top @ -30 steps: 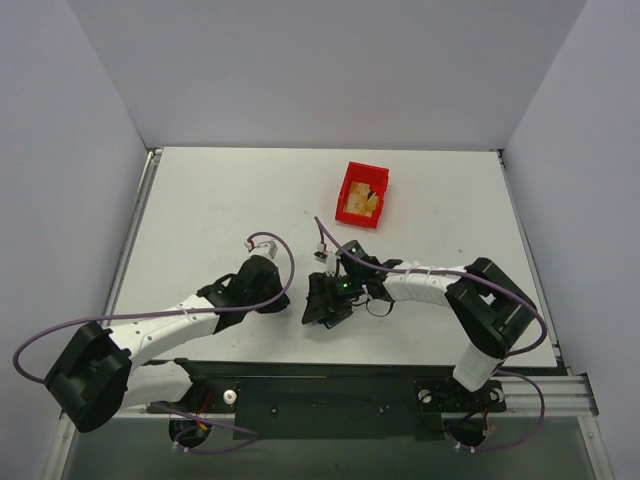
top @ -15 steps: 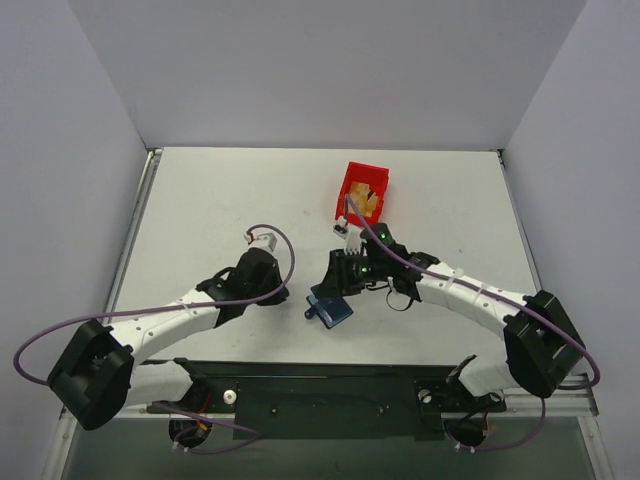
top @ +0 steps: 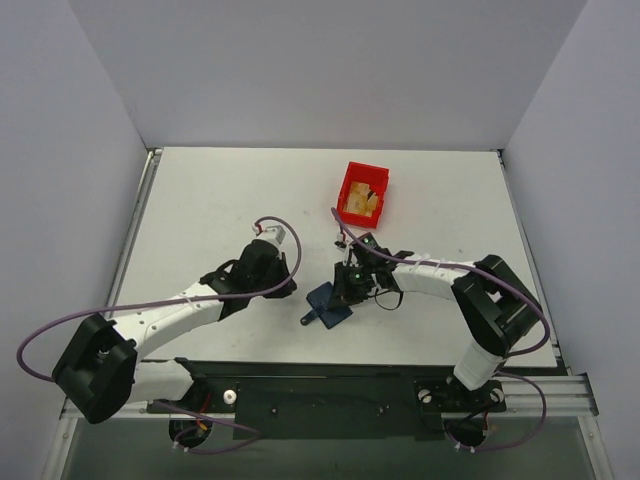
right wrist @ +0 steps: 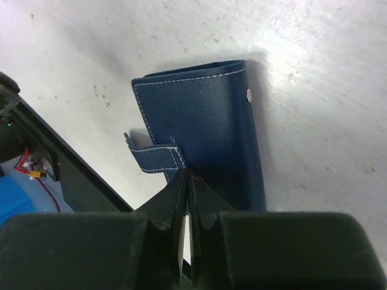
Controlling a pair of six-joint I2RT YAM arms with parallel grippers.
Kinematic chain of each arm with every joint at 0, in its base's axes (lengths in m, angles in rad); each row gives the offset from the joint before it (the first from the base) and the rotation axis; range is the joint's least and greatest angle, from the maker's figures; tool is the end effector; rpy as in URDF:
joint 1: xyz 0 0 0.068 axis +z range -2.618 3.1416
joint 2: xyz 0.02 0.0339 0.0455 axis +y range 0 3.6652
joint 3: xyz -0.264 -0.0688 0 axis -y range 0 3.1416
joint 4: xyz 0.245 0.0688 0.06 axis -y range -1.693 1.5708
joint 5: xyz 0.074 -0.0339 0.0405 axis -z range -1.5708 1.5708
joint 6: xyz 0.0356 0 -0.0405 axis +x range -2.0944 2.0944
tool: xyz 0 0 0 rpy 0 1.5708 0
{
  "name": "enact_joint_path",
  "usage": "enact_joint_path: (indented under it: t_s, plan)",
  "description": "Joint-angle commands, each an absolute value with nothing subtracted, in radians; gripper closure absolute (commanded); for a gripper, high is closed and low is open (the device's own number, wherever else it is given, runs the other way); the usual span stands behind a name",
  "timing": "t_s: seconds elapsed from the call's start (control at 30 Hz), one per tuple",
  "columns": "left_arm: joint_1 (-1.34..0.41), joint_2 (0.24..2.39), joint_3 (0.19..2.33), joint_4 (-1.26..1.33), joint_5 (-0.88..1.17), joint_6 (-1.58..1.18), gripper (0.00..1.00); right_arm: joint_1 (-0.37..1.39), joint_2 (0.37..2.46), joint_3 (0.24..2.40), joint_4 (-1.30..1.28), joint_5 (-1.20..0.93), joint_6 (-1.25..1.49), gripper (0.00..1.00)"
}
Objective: Put the credit cards into the card holder
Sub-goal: Close the card holder at the center of the board.
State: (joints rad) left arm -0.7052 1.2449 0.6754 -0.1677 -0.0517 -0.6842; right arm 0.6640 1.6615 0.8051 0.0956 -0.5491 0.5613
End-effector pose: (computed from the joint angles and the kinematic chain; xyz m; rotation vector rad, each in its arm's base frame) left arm 0.1956 -0.1641 0.2084 -0.0023 2.3956 -0.6313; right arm 0.2448 0.2151 0.1587 -0.4329 2.4989 1.2009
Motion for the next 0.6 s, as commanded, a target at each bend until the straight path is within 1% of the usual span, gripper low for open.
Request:
enact_joint_path:
  t_s: [0.0, 0.13, 0.37, 0.57]
  plan:
    - [-0.733, 1.269, 0.733, -0.115, 0.000, -0.640, 1.00, 0.684, 1.697, 0.799, 0.112, -0.534, 0.572, 1.00]
    - [-0.801, 1.298, 0.749, -0.112, -0.005, -0.624, 1.00, 0.683, 1.716, 0.793, 0.113, -0.511, 0.578, 1.00]
    - [-0.896, 1.380, 0.744, -0.026, 0.000, -0.647, 1.00, 0.681, 1.721, 0.788, 0.121, -0.517, 0.586, 1.00]
    - [-0.911, 1.434, 0.713, -0.015, -0.009, -0.666, 1.00, 0.681, 1.718, 0.784, 0.124, -0.523, 0.588, 1.00]
